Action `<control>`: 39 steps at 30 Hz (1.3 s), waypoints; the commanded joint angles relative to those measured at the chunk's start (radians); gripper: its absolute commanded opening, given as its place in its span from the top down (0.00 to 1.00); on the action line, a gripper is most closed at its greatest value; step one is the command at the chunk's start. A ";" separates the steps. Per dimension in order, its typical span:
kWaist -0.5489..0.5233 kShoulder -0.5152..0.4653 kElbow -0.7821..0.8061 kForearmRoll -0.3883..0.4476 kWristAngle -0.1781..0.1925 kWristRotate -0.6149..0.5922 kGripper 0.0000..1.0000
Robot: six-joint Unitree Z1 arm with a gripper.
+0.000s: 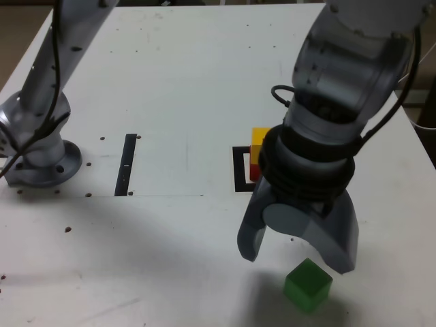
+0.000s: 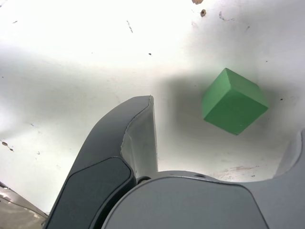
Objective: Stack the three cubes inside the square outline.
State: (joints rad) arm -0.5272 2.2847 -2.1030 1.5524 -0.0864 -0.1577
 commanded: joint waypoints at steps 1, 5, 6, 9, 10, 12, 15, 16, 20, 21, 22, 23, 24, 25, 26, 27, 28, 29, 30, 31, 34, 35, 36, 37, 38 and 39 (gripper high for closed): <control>-0.002 0.016 -0.013 0.008 -0.002 0.008 0.01; -0.010 0.030 -0.030 0.008 0.001 0.032 0.01; -0.013 0.031 -0.032 0.008 0.003 0.042 0.01; -0.021 0.030 -0.036 0.008 0.020 0.084 0.01; -0.024 0.028 -0.038 0.008 0.031 0.109 0.01; -0.029 0.026 -0.040 0.008 0.049 0.155 0.01; -0.033 0.025 -0.045 0.004 0.072 0.234 0.01; -0.034 0.025 -0.046 0.001 0.078 0.262 0.01; -0.034 0.028 -0.053 -0.016 0.097 0.372 0.01; -0.034 0.029 -0.054 -0.020 0.102 0.394 0.01; -0.034 0.030 -0.054 -0.023 0.106 0.412 0.01; -0.034 0.031 -0.054 -0.025 0.110 0.426 0.01; -0.034 0.032 -0.054 -0.026 0.114 0.436 0.01; -0.034 0.032 -0.053 -0.027 0.119 0.443 0.01; -0.034 0.033 -0.052 -0.027 0.121 0.446 0.01; -0.034 0.034 -0.052 -0.028 0.124 0.448 0.01; -0.034 0.036 -0.051 -0.028 0.126 0.449 0.01; -0.034 0.039 -0.051 -0.028 0.127 0.449 0.01; -0.034 0.042 -0.051 -0.028 0.128 0.449 0.01; -0.034 0.046 -0.051 -0.028 0.128 0.449 0.01; -0.034 0.064 -0.055 -0.031 0.128 0.449 0.02; -0.034 0.071 -0.057 -0.032 0.128 0.449 0.02; -0.034 0.078 -0.059 -0.033 0.127 0.449 0.02; -0.034 0.086 -0.061 -0.034 0.125 0.449 0.02; -0.034 0.093 -0.063 -0.036 0.123 0.449 0.02; -0.034 0.100 -0.065 -0.037 0.121 0.449 0.03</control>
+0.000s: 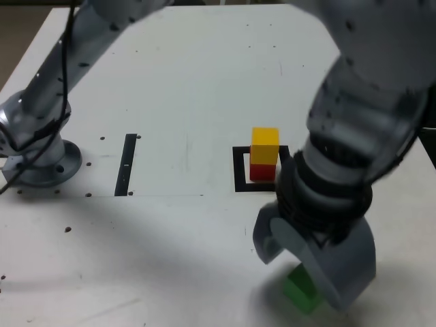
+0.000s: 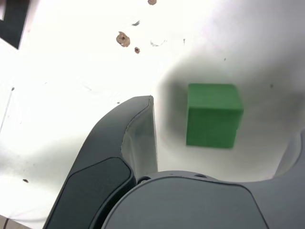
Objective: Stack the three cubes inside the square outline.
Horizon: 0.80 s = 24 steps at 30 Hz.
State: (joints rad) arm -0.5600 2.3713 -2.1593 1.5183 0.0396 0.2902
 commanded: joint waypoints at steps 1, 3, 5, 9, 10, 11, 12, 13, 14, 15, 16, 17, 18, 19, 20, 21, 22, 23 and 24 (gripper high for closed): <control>-0.001 0.020 -0.009 -0.005 -0.007 0.001 0.03; -0.001 0.031 -0.011 -0.010 -0.013 0.001 0.03; -0.001 0.042 -0.013 -0.016 -0.019 0.001 0.03; -0.002 0.058 -0.015 -0.024 -0.027 -0.001 0.04; -0.002 0.062 -0.015 -0.025 -0.029 -0.001 0.05; -0.003 0.065 -0.016 -0.027 -0.031 -0.002 0.05; -0.003 0.068 -0.017 -0.028 -0.033 -0.003 0.06; -0.004 0.071 -0.019 -0.029 -0.034 -0.004 0.06; -0.004 0.073 -0.020 -0.029 -0.035 -0.006 0.07; -0.005 0.074 -0.021 -0.029 -0.036 -0.007 0.08; -0.005 0.075 -0.023 -0.029 -0.036 -0.009 0.10; -0.005 0.076 -0.024 -0.029 -0.036 -0.012 0.12; -0.005 0.077 -0.025 -0.028 -0.036 -0.014 0.14; -0.005 0.078 -0.027 -0.028 -0.036 -0.017 0.16; -0.005 0.079 -0.028 -0.028 -0.035 -0.019 0.19; -0.006 0.080 -0.029 -0.028 -0.035 -0.023 0.22; -0.006 0.082 -0.030 -0.028 -0.035 -0.026 0.25; -0.007 0.083 -0.032 -0.029 -0.035 -0.030 0.29; -0.007 0.084 -0.032 -0.029 -0.035 -0.033 0.32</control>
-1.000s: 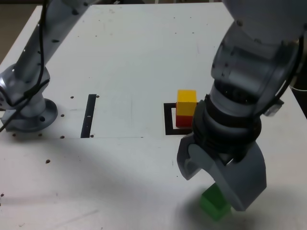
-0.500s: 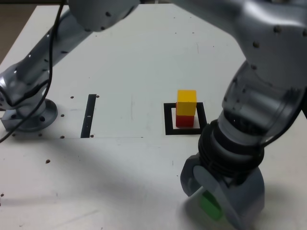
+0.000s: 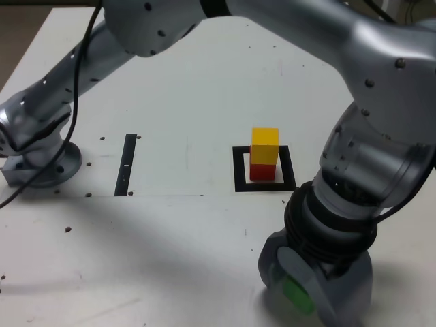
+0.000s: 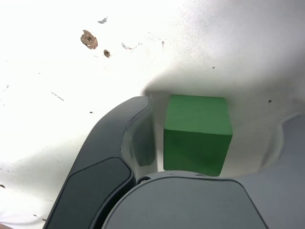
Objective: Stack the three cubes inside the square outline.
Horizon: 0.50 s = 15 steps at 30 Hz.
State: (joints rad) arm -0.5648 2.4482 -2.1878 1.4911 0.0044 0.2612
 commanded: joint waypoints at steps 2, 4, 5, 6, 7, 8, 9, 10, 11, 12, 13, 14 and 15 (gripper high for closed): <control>-0.004 0.008 -0.005 -0.004 0.002 -0.010 0.37; -0.005 0.008 -0.005 -0.008 0.005 -0.014 0.44; -0.006 0.008 -0.005 -0.011 0.007 -0.015 0.47; -0.007 0.008 -0.005 -0.014 0.008 -0.016 0.50; -0.007 0.008 -0.005 -0.016 0.008 -0.016 0.53; -0.007 0.008 -0.004 -0.019 0.009 -0.016 0.55; -0.008 0.008 -0.004 -0.020 0.009 -0.016 0.57; -0.008 0.008 -0.004 -0.021 0.009 -0.016 0.57; -0.008 0.008 -0.004 -0.020 0.008 -0.017 0.58; -0.008 0.008 -0.003 -0.020 0.008 -0.017 0.58; -0.008 0.008 -0.003 -0.020 0.008 -0.017 0.58; -0.008 0.008 -0.003 -0.019 0.008 -0.017 0.58; -0.008 0.008 -0.002 -0.019 0.008 -0.017 0.58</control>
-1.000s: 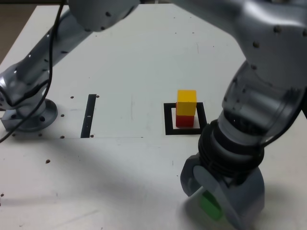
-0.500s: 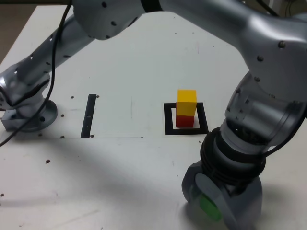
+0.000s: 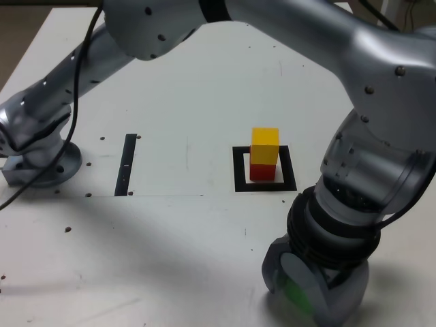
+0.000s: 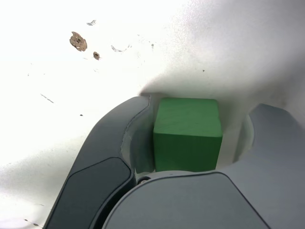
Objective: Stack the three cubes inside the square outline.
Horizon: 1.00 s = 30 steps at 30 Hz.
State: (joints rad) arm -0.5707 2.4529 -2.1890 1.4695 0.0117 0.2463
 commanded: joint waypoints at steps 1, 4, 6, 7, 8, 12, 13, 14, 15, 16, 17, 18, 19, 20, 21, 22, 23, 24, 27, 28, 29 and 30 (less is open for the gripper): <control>-0.002 0.003 -0.001 0.003 0.001 -0.002 0.59; -0.002 0.003 0.000 0.004 0.000 -0.002 0.59; -0.002 0.003 0.000 0.005 0.000 -0.002 0.59; -0.002 0.003 0.000 0.005 0.000 -0.002 0.59; -0.002 0.003 0.000 0.005 0.000 -0.002 0.59; -0.002 0.003 0.000 0.005 -0.001 -0.002 0.59; -0.002 0.003 0.001 0.005 -0.001 -0.002 0.59; -0.002 0.003 0.001 0.006 -0.001 -0.002 0.59; -0.002 0.002 0.002 0.007 -0.001 -0.002 0.59; -0.002 0.002 0.002 0.008 -0.001 -0.002 0.59; -0.002 0.002 0.002 0.008 -0.001 -0.002 0.59; -0.002 0.002 0.002 0.009 -0.001 -0.002 0.59; -0.002 0.002 0.001 0.010 -0.001 -0.002 0.59; -0.002 0.002 0.001 0.010 -0.001 -0.002 0.59; -0.002 0.002 0.000 0.011 -0.001 -0.003 0.59; -0.002 0.002 0.000 0.011 -0.001 -0.003 0.59; -0.002 0.001 0.000 0.011 -0.001 -0.004 0.59; -0.002 0.001 0.000 0.012 -0.001 -0.004 0.59; -0.002 -0.006 -0.001 0.017 0.001 -0.005 0.59; -0.002 -0.010 -0.001 0.020 0.002 -0.006 0.59; -0.002 -0.015 0.000 0.024 0.004 -0.006 0.59; -0.002 -0.022 0.000 0.029 0.007 -0.008 0.59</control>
State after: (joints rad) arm -0.5708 2.4518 -2.1888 1.4883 0.0124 0.2427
